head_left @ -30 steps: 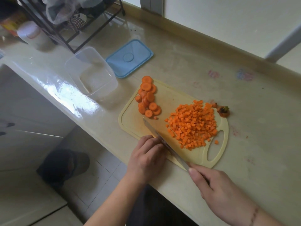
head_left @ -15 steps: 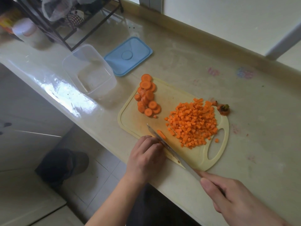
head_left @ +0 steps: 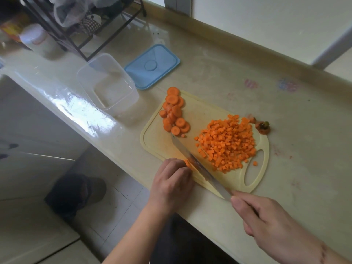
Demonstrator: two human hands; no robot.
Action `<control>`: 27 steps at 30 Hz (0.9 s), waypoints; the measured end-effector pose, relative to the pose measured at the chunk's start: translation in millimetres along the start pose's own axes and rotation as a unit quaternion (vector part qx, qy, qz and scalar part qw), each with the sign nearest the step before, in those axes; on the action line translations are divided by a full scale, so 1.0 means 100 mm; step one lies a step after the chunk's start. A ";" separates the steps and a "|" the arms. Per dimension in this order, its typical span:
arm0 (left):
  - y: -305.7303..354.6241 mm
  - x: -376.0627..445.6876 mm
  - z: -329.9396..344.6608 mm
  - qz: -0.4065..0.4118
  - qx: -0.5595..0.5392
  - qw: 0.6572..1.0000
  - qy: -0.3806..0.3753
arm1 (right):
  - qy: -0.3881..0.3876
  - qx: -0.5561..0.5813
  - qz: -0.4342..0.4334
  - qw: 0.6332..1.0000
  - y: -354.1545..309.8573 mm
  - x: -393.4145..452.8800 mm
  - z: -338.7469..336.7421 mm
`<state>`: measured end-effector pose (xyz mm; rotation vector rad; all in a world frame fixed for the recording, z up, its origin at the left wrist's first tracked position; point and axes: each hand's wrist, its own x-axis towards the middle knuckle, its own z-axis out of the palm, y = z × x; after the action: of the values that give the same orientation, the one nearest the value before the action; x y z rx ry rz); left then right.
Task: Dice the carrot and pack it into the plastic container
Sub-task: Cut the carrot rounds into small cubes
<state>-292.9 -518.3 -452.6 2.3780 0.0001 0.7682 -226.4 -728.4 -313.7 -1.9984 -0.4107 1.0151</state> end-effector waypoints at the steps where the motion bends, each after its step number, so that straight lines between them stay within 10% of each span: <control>1: -0.01 -0.01 0.00 0.001 -0.002 1.000 -0.002 | -0.008 0.000 0.009 1.000 0.00 -0.02 0.00; 27: -0.08 -0.06 0.02 0.006 -0.004 1.000 -0.015 | -0.006 -0.040 0.007 0.999 0.09 0.03 0.04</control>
<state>-295.3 -514.2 -462.2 2.3839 -0.0287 0.7375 -228.3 -730.3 -323.2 -2.0690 -0.4499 1.0350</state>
